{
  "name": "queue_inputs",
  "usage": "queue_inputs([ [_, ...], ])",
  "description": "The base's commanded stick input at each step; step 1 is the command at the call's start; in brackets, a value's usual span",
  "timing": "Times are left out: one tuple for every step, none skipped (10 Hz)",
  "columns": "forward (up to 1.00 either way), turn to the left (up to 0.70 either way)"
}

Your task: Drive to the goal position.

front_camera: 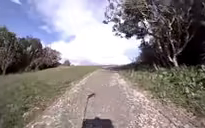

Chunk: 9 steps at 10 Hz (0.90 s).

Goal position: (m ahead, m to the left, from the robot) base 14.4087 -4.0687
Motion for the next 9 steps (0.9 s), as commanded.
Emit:
queue_inputs([
  [0.70, 0.01],
  [0.70, 0.01],
  [0.70, 0.01],
  [0.70, 0.01],
  [0.70, 0.01],
  [0.70, 0.01],
  [0.70, 0.01],
  [0.70, 0.01],
  [0.70, 0.01],
])
